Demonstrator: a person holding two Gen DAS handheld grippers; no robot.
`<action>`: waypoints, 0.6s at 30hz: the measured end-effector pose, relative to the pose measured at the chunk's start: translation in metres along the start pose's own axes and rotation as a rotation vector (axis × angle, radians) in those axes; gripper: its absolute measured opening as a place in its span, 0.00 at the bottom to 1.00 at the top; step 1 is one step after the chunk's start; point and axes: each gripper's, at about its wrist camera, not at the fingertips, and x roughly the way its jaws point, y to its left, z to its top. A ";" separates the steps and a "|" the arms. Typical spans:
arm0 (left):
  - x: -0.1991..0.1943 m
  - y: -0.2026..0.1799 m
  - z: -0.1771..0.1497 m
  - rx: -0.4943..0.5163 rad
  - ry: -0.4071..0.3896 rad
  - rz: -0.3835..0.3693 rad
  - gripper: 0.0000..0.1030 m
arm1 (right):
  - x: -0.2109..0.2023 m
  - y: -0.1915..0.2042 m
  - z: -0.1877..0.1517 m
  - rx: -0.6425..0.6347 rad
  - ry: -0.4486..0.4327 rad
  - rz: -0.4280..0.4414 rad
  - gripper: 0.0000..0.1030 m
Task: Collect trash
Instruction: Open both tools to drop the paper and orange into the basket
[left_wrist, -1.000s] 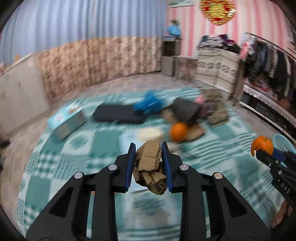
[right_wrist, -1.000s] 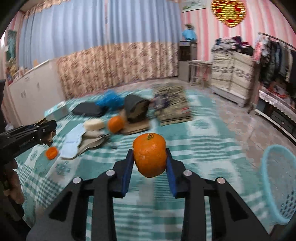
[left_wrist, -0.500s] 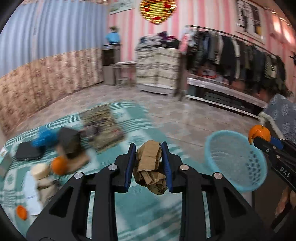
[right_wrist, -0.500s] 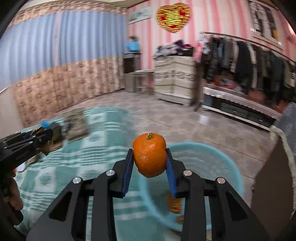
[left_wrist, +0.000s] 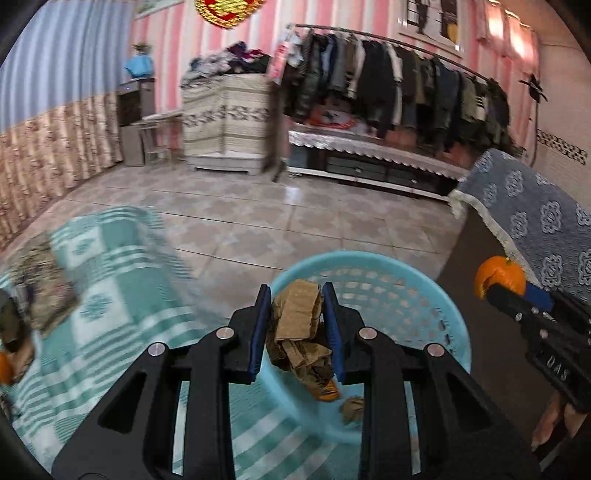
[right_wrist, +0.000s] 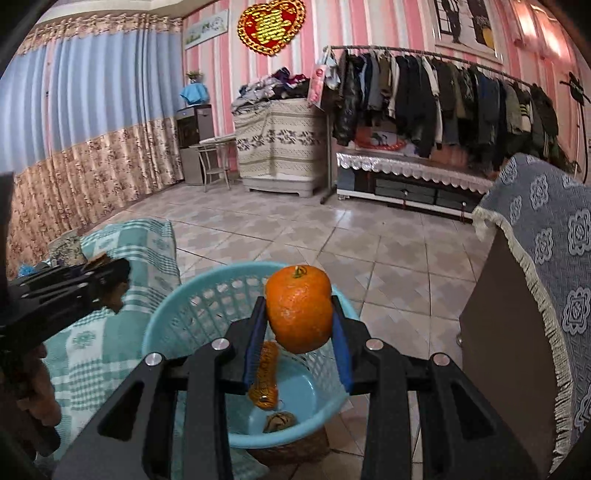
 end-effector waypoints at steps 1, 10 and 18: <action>0.007 -0.003 0.001 0.009 0.005 -0.010 0.26 | 0.002 -0.002 -0.002 0.005 0.003 -0.002 0.33; 0.047 -0.019 0.009 0.069 0.036 0.011 0.62 | 0.016 -0.011 -0.010 0.038 0.041 -0.007 0.33; 0.036 0.011 0.022 0.040 -0.014 0.107 0.86 | 0.031 -0.005 -0.007 0.040 0.051 0.011 0.33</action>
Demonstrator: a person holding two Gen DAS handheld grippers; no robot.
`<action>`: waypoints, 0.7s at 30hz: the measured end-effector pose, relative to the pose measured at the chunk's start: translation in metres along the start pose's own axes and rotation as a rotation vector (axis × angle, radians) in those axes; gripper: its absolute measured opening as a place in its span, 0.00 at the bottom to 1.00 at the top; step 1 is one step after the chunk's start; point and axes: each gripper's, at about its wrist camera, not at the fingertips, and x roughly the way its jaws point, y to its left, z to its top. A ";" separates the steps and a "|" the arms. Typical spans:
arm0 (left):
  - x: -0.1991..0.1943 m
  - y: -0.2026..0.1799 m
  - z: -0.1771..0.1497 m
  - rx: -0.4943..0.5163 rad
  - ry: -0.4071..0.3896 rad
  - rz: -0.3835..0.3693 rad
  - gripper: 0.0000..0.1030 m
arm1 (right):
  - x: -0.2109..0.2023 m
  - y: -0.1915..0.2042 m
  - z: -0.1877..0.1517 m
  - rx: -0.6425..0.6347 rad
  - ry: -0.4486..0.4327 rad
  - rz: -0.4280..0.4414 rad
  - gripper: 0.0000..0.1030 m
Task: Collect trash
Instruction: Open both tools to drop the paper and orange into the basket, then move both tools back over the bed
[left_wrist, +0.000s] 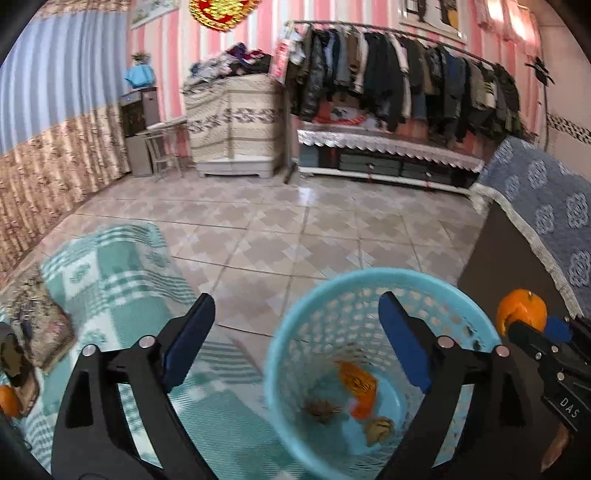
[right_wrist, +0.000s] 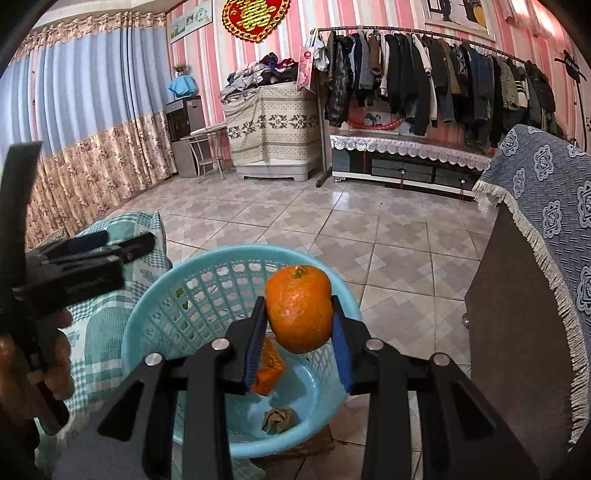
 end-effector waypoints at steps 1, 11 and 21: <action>-0.002 0.008 0.001 -0.011 -0.006 0.014 0.87 | 0.002 0.003 0.001 -0.002 0.001 0.003 0.33; -0.029 0.053 0.000 -0.066 -0.034 0.091 0.91 | 0.036 0.039 0.005 -0.002 0.009 0.016 0.40; -0.079 0.081 -0.014 -0.096 -0.085 0.133 0.95 | 0.018 0.050 0.007 0.024 -0.048 -0.020 0.87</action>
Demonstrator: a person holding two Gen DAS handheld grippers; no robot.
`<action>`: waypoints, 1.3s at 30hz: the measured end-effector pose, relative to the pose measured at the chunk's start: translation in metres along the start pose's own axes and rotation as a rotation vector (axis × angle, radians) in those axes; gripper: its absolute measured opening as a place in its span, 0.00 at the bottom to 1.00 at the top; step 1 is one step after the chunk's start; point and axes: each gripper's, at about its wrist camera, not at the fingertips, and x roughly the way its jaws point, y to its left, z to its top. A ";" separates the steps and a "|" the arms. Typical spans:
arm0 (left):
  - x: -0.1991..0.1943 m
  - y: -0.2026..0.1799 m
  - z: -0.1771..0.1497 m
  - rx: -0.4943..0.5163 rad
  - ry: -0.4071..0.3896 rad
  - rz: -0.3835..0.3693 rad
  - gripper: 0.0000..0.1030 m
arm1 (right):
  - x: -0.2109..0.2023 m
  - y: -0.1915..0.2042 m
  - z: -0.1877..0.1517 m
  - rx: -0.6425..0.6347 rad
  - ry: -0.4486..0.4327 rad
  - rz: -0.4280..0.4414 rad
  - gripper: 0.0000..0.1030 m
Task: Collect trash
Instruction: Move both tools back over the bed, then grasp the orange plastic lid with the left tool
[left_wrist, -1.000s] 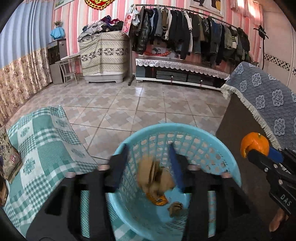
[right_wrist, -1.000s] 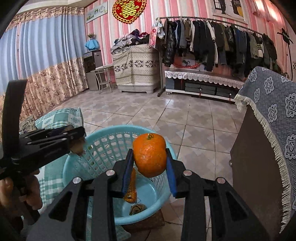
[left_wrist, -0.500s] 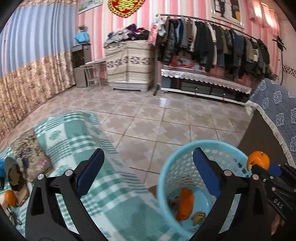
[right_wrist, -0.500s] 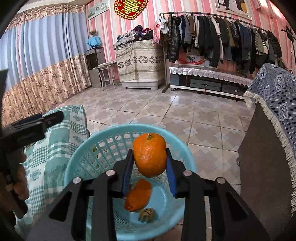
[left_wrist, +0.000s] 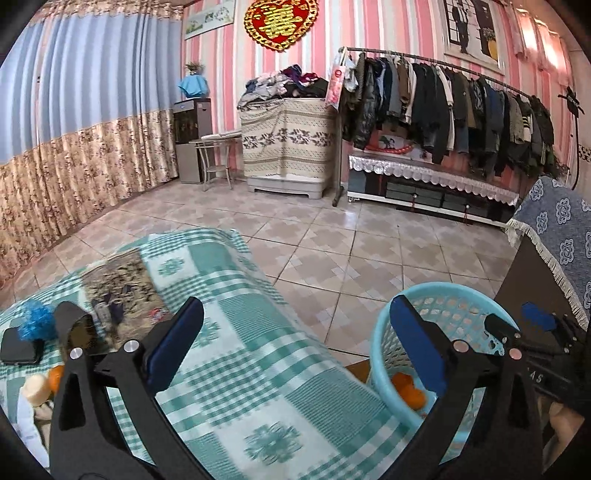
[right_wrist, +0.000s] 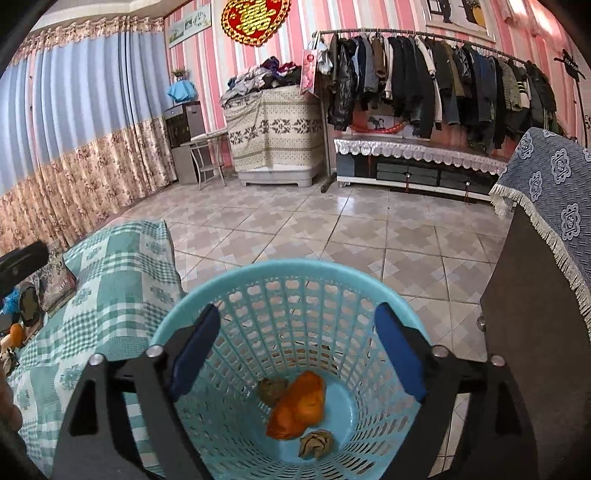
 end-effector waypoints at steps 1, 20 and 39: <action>-0.005 0.004 -0.001 -0.004 -0.002 0.001 0.95 | -0.004 0.003 0.001 -0.003 -0.010 -0.007 0.89; -0.144 0.156 -0.064 -0.175 -0.046 0.298 0.95 | -0.075 0.166 -0.028 -0.211 -0.075 0.259 0.91; -0.221 0.276 -0.172 -0.330 0.069 0.608 0.95 | -0.090 0.281 -0.091 -0.346 -0.038 0.437 0.91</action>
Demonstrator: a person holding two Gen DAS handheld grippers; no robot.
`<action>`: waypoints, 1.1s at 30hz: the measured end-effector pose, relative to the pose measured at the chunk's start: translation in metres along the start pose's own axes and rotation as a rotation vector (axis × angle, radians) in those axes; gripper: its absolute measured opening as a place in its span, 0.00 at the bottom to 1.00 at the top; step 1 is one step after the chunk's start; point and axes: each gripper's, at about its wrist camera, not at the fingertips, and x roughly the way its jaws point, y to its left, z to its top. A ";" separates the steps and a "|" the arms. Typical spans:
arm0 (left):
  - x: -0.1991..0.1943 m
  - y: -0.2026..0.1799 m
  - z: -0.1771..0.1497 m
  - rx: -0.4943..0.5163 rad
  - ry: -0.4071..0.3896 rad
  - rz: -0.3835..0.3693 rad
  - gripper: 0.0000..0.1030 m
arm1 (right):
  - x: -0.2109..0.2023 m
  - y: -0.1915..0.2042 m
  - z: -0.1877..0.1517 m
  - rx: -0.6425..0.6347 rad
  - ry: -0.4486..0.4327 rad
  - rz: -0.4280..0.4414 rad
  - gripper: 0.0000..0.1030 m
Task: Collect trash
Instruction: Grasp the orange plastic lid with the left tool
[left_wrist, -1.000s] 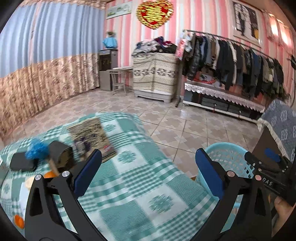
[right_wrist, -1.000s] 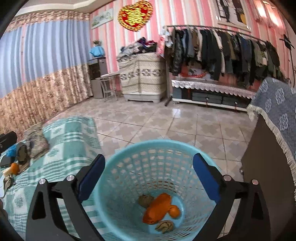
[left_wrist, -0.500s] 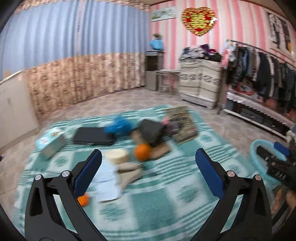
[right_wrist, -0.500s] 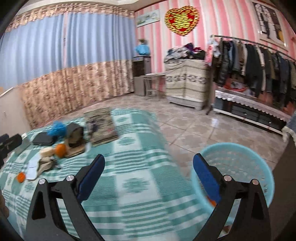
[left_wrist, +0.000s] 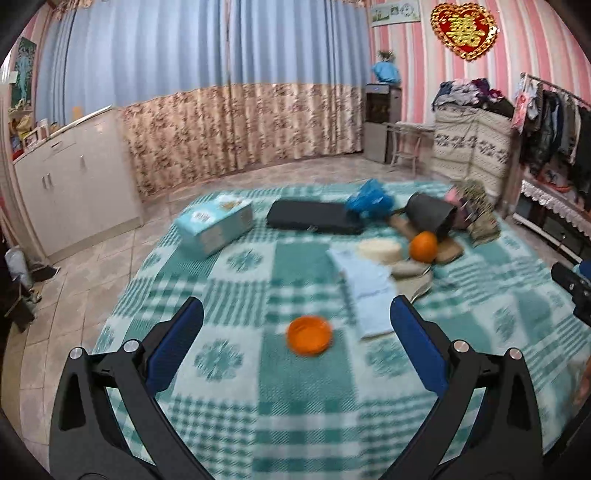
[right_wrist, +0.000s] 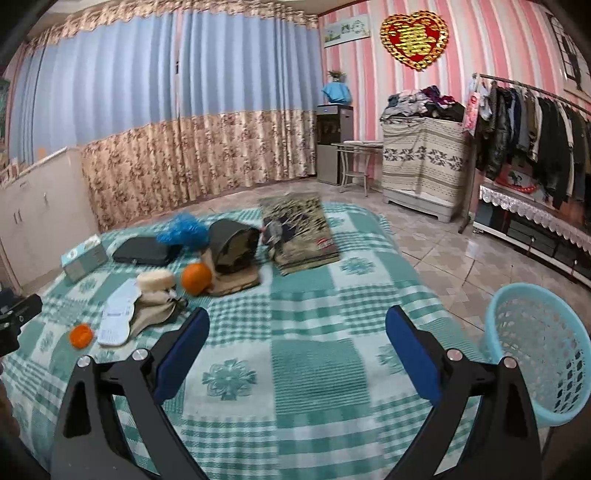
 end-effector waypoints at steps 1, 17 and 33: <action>0.003 0.006 -0.006 -0.014 0.019 0.001 0.95 | 0.003 0.003 -0.003 -0.005 0.005 0.002 0.91; 0.084 0.000 -0.022 -0.013 0.239 -0.092 0.78 | 0.031 0.017 -0.026 -0.032 0.088 0.011 0.91; 0.078 0.041 0.001 -0.021 0.158 0.025 0.38 | 0.051 0.082 -0.013 -0.110 0.159 0.144 0.91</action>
